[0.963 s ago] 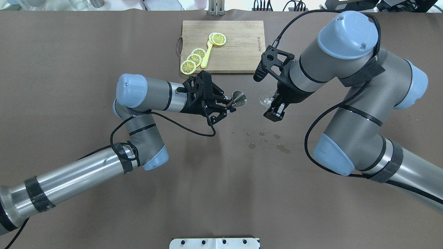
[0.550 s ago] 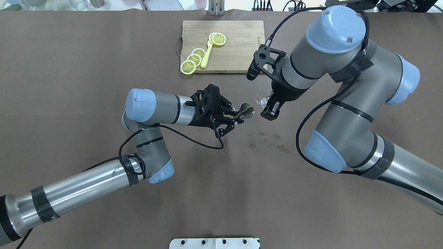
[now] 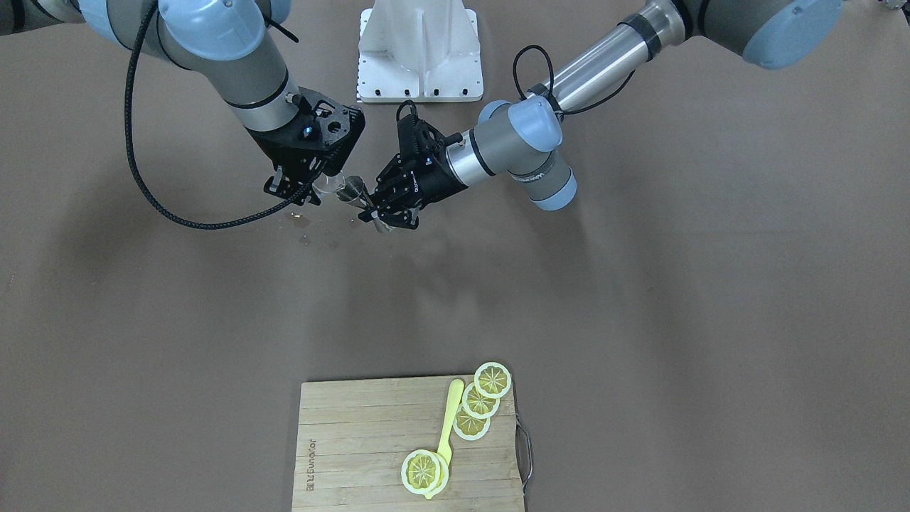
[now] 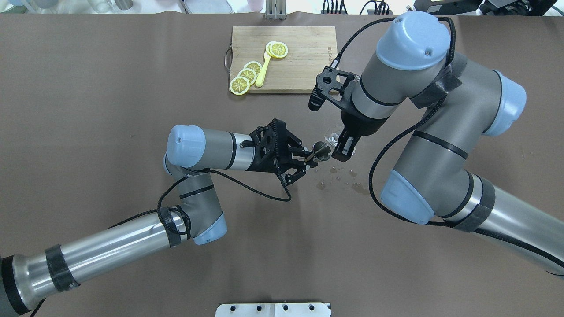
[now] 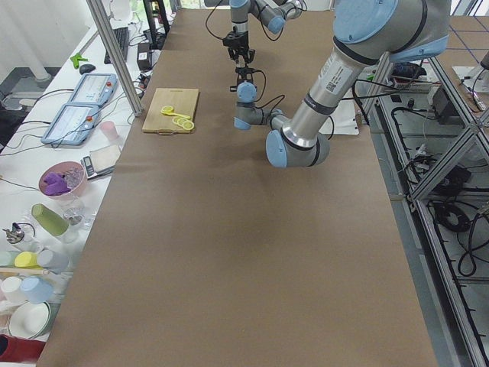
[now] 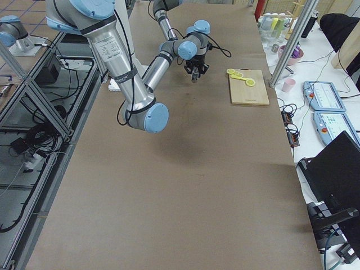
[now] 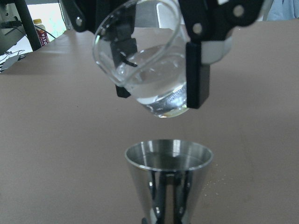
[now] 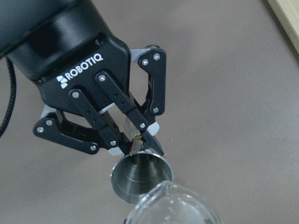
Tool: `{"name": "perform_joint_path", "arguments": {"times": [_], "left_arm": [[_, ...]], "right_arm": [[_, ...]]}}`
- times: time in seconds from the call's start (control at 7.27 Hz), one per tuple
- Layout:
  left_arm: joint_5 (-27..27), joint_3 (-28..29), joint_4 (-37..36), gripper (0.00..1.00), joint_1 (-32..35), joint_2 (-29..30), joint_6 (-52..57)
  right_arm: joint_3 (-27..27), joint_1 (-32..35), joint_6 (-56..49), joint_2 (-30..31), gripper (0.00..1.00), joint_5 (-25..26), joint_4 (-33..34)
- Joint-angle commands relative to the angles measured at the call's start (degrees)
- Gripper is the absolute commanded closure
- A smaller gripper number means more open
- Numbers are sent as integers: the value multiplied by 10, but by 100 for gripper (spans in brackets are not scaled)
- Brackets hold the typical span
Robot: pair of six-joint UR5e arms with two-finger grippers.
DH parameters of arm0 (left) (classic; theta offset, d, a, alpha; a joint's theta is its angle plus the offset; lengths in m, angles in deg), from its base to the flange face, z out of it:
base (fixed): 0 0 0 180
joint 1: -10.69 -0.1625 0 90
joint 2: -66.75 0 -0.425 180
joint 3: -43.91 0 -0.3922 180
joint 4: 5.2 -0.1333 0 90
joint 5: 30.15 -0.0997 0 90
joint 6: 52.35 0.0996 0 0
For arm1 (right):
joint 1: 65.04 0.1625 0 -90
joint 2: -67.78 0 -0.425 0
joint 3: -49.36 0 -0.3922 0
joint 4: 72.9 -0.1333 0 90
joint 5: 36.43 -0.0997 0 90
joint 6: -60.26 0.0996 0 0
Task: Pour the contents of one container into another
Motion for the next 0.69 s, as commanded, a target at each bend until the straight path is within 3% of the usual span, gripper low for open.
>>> {"name": "perform_joint_path", "arguments": {"times": [0.0,0.55], "left_arm": [[-1,0,1,100,-1,0,0],[-1,1,8,100,-5,0,0]], "right_arm": [[-3,-10,0,0,100,-2,12],[-3,-18,-16,-2,100,-2,42]]}}
